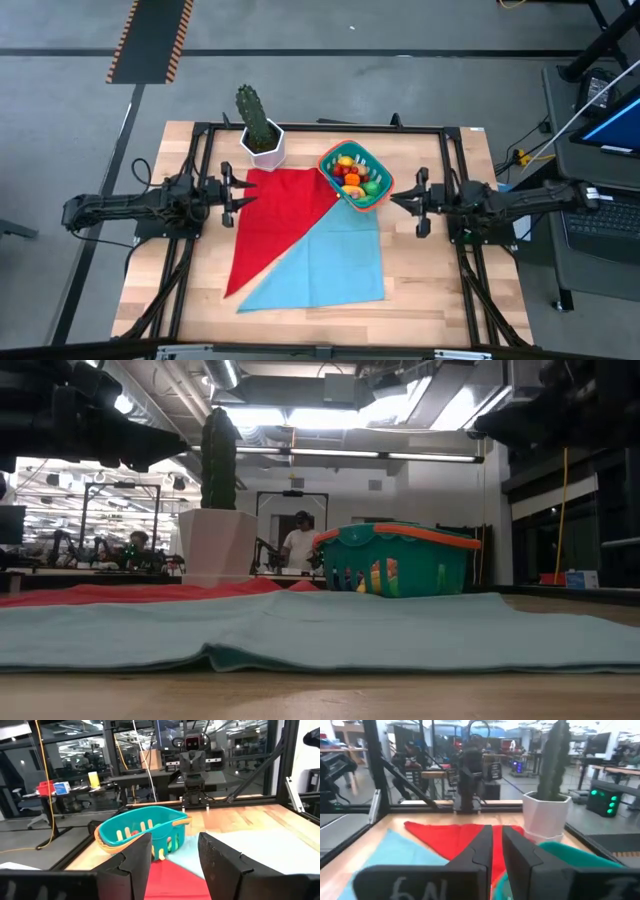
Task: Build produce basket
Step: Return to Home Position
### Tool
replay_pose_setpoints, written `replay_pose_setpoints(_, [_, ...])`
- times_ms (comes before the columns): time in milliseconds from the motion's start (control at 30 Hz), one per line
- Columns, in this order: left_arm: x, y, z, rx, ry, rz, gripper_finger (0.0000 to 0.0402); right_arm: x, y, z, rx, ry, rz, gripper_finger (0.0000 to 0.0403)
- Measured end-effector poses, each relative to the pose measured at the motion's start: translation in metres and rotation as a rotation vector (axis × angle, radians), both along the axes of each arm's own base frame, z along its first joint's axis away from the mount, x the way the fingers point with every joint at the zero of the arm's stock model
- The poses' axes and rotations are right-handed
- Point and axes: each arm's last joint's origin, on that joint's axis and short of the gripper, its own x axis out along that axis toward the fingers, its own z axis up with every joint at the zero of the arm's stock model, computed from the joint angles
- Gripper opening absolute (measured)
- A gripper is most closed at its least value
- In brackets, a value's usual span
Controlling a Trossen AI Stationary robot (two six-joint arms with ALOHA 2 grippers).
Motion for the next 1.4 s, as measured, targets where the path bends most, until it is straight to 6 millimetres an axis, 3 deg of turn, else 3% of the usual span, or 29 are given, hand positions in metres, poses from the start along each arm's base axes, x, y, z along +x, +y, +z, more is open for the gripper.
replay_pose_setpoints(433, [0.0,0.0,-0.002,-0.004,0.025,0.003,0.0155,-0.032,-0.005,-0.005,-0.007,-0.004,-0.031,0.0044])
replay_pose_setpoints(500, [0.0,0.0,-0.002,-0.004,0.025,0.004,0.0157,-0.033,-0.005,-0.006,-0.007,-0.017,-0.032,0.0044])
replay_pose_setpoints(633, [0.0,0.0,-0.002,-0.005,0.024,0.004,0.0159,-0.031,-0.006,-0.027,-0.007,-0.001,-0.044,0.0044])
replay_pose_setpoints(1267, [-0.001,0.003,-0.01,-0.052,0.095,0.029,0.0157,-0.031,-0.006,-0.025,0.02,-0.014,-0.045,0.0044])
replay_pose_setpoints(1400, [-0.001,0.003,-0.01,-0.05,0.095,0.029,0.0159,-0.031,-0.007,-0.037,0.021,0.105,-0.072,0.0044])
